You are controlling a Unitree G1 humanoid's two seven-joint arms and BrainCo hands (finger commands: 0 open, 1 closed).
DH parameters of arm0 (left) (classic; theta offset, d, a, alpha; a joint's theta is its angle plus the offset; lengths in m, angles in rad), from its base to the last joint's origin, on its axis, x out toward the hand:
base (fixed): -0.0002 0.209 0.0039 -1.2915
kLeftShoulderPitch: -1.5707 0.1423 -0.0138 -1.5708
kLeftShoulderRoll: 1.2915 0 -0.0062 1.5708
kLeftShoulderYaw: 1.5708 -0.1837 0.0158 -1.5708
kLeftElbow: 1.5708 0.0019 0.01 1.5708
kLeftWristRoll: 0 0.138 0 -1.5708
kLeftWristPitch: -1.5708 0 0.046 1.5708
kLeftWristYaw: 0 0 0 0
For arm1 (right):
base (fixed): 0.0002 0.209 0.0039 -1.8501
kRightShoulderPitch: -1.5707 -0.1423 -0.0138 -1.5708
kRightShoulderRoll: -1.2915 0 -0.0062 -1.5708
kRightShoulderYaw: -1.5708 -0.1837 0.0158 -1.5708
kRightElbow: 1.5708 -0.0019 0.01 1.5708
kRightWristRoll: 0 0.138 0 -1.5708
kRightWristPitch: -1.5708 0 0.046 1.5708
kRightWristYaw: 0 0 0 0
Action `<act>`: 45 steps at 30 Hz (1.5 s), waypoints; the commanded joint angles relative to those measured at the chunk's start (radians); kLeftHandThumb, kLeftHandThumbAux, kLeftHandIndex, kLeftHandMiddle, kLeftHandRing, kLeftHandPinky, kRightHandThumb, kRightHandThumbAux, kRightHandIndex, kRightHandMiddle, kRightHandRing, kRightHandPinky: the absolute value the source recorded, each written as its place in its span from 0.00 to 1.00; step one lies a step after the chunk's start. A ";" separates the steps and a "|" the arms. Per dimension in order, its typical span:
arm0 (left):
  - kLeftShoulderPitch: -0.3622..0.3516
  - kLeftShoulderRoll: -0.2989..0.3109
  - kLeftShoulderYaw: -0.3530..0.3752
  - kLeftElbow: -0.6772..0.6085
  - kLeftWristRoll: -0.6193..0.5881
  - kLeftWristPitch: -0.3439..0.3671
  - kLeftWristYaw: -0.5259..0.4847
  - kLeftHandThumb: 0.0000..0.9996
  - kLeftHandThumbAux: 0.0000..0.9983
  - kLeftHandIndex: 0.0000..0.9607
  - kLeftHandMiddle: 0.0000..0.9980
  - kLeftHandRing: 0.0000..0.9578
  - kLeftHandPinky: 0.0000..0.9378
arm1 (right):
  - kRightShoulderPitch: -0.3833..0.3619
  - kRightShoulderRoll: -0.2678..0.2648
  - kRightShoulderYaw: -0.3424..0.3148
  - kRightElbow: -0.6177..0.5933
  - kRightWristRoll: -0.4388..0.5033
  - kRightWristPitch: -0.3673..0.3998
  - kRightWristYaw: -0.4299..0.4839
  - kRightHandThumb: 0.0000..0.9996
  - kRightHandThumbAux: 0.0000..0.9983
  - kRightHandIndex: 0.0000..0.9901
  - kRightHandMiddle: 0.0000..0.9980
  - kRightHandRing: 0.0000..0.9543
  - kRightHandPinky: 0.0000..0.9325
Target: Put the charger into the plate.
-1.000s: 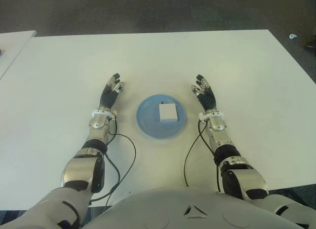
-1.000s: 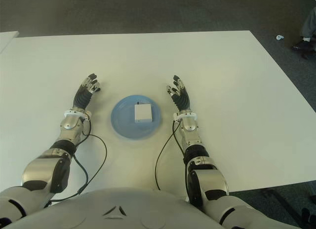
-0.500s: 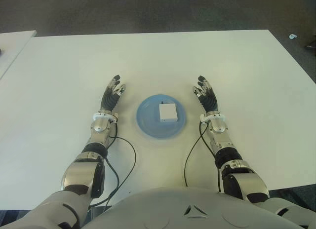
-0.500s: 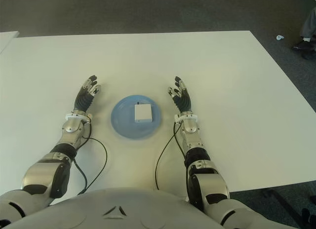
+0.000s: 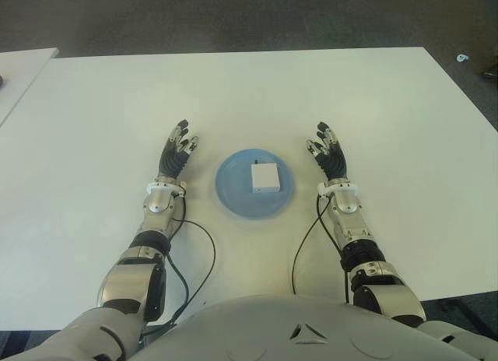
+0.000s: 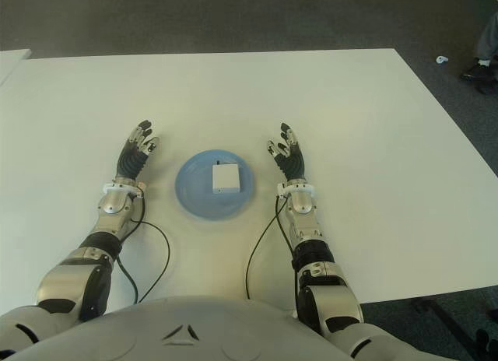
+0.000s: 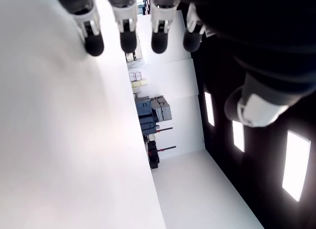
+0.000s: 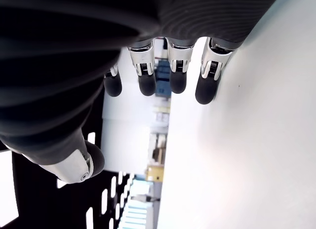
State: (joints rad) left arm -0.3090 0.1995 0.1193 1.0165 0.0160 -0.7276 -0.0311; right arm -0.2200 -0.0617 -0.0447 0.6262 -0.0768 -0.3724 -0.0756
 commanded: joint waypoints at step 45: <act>0.017 -0.024 0.015 -0.003 -0.094 0.101 -0.154 0.06 0.63 0.00 0.00 0.00 0.00 | 0.079 -0.028 0.002 -0.074 -0.015 0.151 -0.003 0.06 0.66 0.00 0.00 0.00 0.00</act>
State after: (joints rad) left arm -0.3119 0.1815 0.1456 0.9901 -0.0963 -0.6581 -0.1728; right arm -0.1740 -0.0866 -0.0477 0.5238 -0.0835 -0.2798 -0.0763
